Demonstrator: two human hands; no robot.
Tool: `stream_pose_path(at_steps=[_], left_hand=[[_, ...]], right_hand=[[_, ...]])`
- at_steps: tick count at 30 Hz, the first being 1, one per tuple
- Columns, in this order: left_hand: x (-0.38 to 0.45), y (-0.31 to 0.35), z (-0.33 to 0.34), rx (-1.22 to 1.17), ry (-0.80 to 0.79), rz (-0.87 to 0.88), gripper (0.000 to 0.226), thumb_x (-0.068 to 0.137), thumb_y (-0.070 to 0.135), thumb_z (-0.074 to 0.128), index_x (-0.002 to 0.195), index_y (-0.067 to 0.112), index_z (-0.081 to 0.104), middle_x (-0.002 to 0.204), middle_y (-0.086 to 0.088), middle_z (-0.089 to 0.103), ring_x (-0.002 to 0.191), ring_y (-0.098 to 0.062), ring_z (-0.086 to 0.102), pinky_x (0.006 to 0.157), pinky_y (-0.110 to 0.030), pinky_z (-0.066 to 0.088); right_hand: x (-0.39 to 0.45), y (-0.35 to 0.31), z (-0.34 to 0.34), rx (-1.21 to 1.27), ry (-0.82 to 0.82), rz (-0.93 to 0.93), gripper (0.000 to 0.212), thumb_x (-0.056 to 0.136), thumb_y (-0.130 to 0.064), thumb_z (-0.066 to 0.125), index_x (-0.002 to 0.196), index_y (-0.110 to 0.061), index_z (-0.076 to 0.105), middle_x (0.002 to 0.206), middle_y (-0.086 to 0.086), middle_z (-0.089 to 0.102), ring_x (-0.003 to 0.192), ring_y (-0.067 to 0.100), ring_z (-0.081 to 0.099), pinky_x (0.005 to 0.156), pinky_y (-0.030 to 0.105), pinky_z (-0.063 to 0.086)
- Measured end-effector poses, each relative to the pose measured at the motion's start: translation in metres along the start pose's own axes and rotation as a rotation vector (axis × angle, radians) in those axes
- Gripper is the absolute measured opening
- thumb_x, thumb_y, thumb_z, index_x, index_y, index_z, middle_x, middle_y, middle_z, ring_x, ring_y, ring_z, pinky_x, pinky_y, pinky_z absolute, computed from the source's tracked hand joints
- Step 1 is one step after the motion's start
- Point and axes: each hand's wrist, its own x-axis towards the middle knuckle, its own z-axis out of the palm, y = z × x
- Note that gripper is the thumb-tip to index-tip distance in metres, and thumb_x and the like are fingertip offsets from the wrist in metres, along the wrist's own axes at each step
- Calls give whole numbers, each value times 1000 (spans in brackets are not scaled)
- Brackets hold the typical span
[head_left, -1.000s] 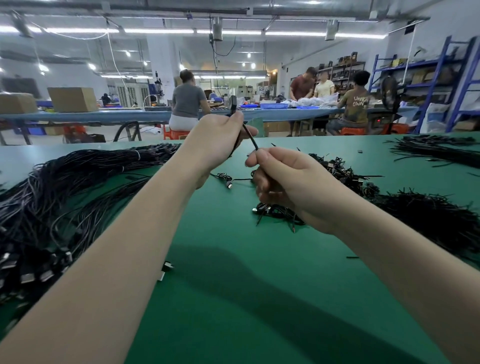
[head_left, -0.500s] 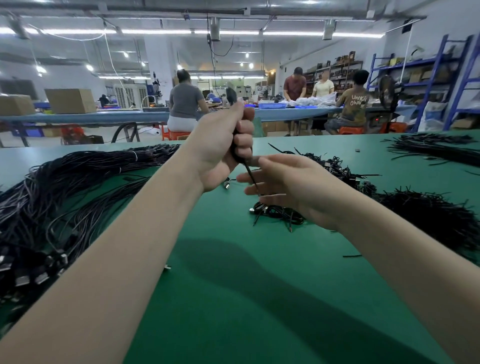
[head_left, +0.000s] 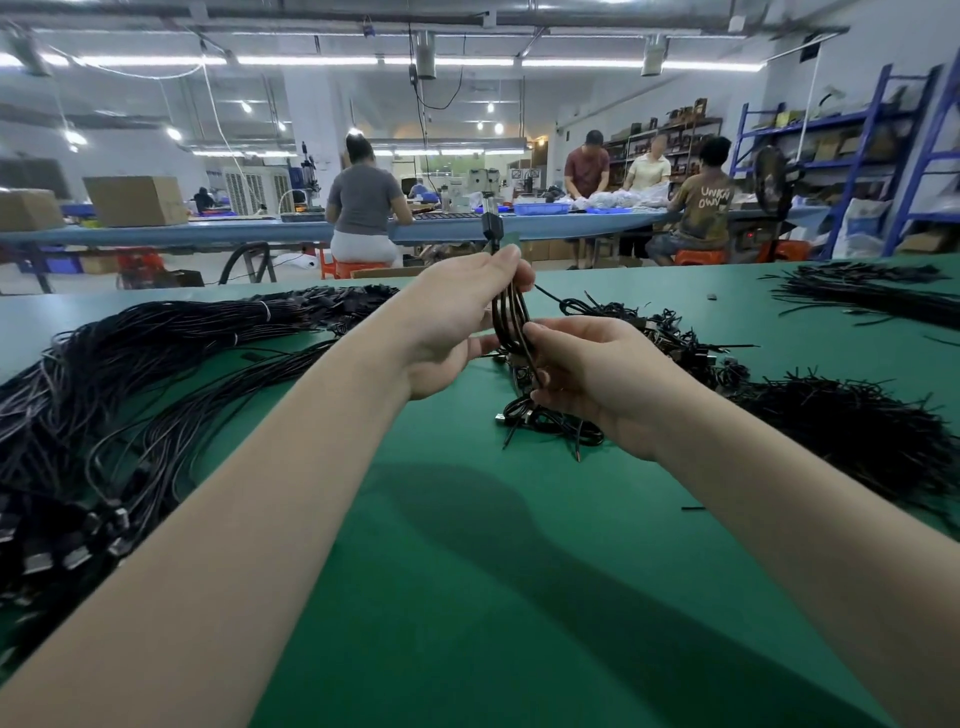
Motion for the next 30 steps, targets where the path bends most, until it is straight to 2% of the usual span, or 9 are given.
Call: stream_pose_path(at_steps=[2,6,9,12,15,20,24,27,30], left_hand=[[0,0,1,-107,-25,6,30,102,28,41,81,17,58,97,-1,66,86,-18,57,91,-36,46],[3,-4,3,-106,-35,76,28,102,26,42,83,14,59,86,-5,58,83,-20,50,80,-34,42],[3,-6,1,-37,-70,67,28,101,30,44,83,18,61,80,-4,62,79,-17,58,66,-24,48],[5,-12,3,29,-38,86,28,101,28,44,82,19,62,78,-3,63,68,-11,59,54,-18,48],[9,-27,13,115,51,141,28,101,24,45,78,19,61,72,-1,60,64,-13,55,58,-24,46],[13,-68,34,198,232,161,30,99,26,48,73,28,62,84,4,64,89,-18,60,88,-34,46],[10,-104,41,280,266,141,28,100,29,47,75,29,61,80,10,63,86,-16,59,87,-34,46],[8,-123,43,206,286,97,30,99,27,47,74,29,63,79,11,64,85,-14,59,82,-31,46],[8,-127,40,73,232,64,31,99,26,48,75,30,66,75,15,64,73,1,58,68,-13,45]], right_hand=[[1,-1,0,13,-10,2,19,96,-22,55,104,-8,65,75,0,67,57,10,57,70,30,54],[1,-3,0,12,-121,-31,29,97,-35,51,101,-9,65,84,6,68,65,15,68,83,36,55],[0,2,0,-127,-136,-136,24,92,-32,59,96,-9,65,76,-2,68,60,11,60,79,33,56],[1,7,-2,-325,-97,-256,18,93,-31,58,83,-16,64,62,-12,61,55,7,52,62,22,49],[5,16,0,-540,-60,-317,26,98,-29,50,72,-22,51,52,-14,52,49,5,45,51,23,41],[15,47,-4,-901,-18,-311,19,98,-31,45,89,-13,46,72,-3,51,57,8,46,50,25,31],[14,78,-16,-1165,-16,-293,26,100,-38,35,90,-14,39,80,1,47,81,31,55,63,34,32],[15,90,-19,-1239,-67,-256,28,97,-44,33,85,-19,34,80,-2,45,83,33,55,67,38,36],[16,96,-19,-1294,-70,-321,31,94,-49,22,80,-23,32,77,-6,43,79,29,52,71,39,32]])
